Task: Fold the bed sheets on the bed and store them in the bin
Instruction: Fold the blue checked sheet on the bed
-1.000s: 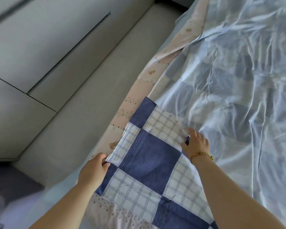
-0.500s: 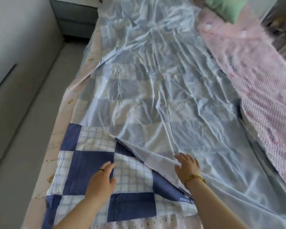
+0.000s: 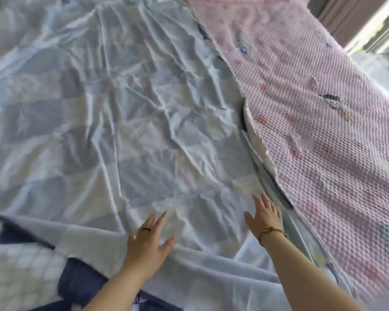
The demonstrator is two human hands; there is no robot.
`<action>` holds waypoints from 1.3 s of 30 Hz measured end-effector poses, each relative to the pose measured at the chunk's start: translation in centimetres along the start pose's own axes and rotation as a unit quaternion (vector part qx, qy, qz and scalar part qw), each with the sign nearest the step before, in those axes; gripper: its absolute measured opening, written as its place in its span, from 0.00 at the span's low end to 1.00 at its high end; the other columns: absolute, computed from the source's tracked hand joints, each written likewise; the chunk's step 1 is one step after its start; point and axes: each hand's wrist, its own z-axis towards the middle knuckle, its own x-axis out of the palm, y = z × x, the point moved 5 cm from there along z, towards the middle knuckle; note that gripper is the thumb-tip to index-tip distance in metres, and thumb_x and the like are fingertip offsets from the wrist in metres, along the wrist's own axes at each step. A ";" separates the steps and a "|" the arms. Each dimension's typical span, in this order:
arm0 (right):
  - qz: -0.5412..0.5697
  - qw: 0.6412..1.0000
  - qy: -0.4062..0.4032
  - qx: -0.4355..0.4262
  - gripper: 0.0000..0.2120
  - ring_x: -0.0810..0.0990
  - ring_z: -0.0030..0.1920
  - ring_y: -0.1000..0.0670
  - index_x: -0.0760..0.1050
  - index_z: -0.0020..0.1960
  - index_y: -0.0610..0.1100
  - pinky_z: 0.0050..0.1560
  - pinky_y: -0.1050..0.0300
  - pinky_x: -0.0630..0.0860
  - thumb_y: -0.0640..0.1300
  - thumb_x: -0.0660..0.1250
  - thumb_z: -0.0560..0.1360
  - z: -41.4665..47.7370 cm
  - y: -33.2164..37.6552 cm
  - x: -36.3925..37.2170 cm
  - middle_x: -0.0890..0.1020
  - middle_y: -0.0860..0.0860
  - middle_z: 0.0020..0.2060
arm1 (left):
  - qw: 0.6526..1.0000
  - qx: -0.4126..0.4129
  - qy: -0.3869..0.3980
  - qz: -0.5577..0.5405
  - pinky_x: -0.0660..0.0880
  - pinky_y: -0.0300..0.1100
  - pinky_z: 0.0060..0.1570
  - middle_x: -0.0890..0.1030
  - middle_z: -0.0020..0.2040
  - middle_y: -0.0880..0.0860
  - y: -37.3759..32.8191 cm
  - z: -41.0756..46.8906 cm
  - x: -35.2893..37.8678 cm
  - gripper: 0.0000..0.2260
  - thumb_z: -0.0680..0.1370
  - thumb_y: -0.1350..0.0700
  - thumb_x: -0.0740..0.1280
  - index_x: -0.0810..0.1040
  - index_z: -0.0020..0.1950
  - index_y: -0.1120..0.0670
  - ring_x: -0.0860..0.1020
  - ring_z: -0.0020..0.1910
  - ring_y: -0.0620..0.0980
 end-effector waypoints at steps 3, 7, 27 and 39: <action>-0.011 1.000 -0.017 -0.015 0.28 0.44 0.75 0.49 0.44 0.75 0.50 0.73 0.55 0.42 0.50 0.53 0.80 3.9 -6.1 -2.7 0.43 0.51 0.75 | 0.998 0.003 0.030 0.052 0.61 0.58 0.65 0.60 0.74 0.57 -7.2 4.5 3.9 0.45 0.62 0.32 0.41 0.48 0.77 0.51 0.64 0.71 0.50; -0.014 1.000 -0.015 0.022 0.29 0.42 0.75 0.49 0.43 0.76 0.47 0.73 0.54 0.40 0.50 0.53 0.80 9.8 -14.1 -5.3 0.42 0.49 0.75 | 0.993 -0.009 0.091 0.068 0.48 0.51 0.71 0.41 0.77 0.51 -12.6 9.0 8.8 0.45 0.58 0.31 0.34 0.39 0.75 0.45 0.45 0.76 0.49; 0.023 0.958 -0.285 -0.018 0.29 0.61 0.68 0.40 0.67 0.68 0.35 0.71 0.62 0.33 0.51 0.51 0.73 28.2 -25.9 -5.8 0.68 0.36 0.67 | 0.960 -0.016 -0.176 -0.216 0.61 0.27 0.45 0.73 0.49 0.49 -29.8 30.0 9.7 0.21 0.73 0.68 0.65 0.74 0.64 0.53 0.70 0.48 0.46; 0.030 0.947 -0.318 -0.018 0.30 0.66 0.67 0.37 0.67 0.68 0.36 0.70 0.62 0.31 0.52 0.50 0.72 28.0 -26.1 -5.7 0.68 0.37 0.68 | 0.931 0.262 0.158 0.200 0.51 0.38 0.68 0.64 0.70 0.44 -34.1 32.5 10.0 0.22 0.76 0.64 0.59 0.71 0.66 0.44 0.56 0.71 0.45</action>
